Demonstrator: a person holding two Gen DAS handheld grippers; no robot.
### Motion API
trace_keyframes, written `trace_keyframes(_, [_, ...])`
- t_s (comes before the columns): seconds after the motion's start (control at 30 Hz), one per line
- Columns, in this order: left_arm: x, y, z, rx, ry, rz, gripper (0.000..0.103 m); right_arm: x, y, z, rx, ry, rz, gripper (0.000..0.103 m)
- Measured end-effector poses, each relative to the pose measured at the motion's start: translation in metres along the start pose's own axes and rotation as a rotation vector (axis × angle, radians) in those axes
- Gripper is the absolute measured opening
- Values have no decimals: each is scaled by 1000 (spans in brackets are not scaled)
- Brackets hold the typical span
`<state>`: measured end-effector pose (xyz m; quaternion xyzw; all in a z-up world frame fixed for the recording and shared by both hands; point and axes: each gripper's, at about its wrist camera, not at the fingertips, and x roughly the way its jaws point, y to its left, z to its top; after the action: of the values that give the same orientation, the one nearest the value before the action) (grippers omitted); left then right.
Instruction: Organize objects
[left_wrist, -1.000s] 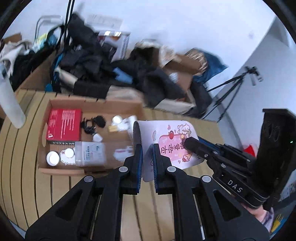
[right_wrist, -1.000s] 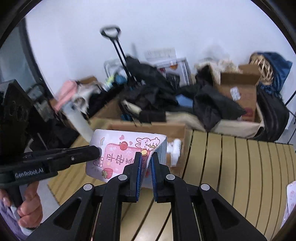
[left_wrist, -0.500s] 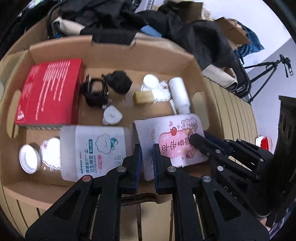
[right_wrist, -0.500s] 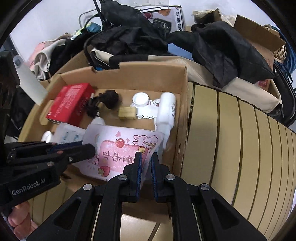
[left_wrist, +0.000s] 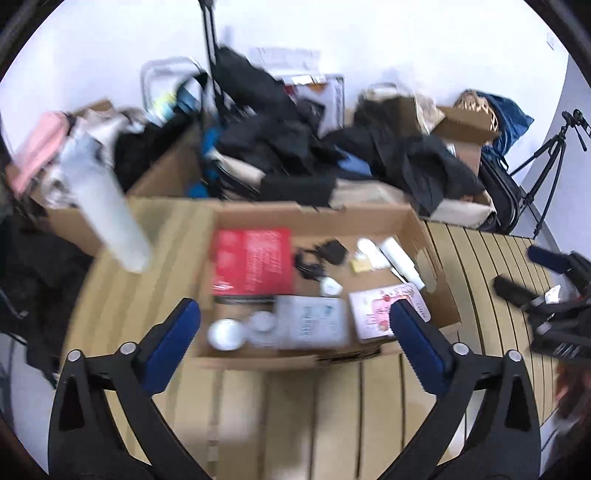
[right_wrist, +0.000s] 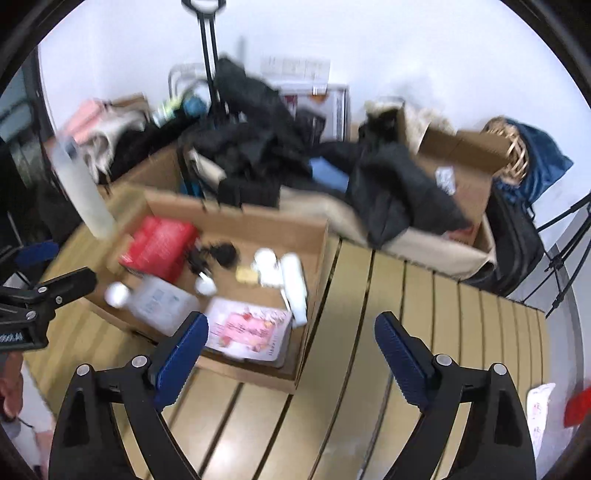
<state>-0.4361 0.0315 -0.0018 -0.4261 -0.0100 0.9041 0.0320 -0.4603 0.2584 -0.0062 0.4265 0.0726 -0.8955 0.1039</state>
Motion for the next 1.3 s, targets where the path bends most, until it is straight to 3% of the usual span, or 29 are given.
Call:
trace_keyframes(0.17, [-69,29,-7,2,-78,68,103,-69,9,2,0,-73,-12,94])
trace_keyframes(0.37, [-125,41,-35,17,-105,98,103,-117,24,-23,9,-118,-1,94])
trace_keyframes(0.43, [-148,43,-52,5,-133,131,103,-137,30,-36,12,-148,12,94])
trace_keyframes(0.73, [-256,35,-178,6,-268,89,103,-233,74,-151,-48,-279,75,94])
trace_keyframes(0.8, [-268,33,-205,17,-288,104,103,-251,81,-178,-39,-303,77,94])
trace_keyframes(0.93, [-284,38,-278,-113,-285,80,103,-274,96,-242,-7,-314,83,94])
trace_keyframes(1.0, [-283,34,-300,-118,-261,71,103,-278,102,-278,43,-318,67,94])
trace_keyframes(1.1, [-288,21,-310,-29,-256,87,103,-273,110,-309,87,-292,107,94])
trace_keyframes(1.2, [-297,17,-311,-31,-286,86,103,-276,117,-313,85,-327,77,94])
trace_keyframes(1.3, [-303,14,-315,-25,-298,93,103,-283,119,-314,86,-344,101,94])
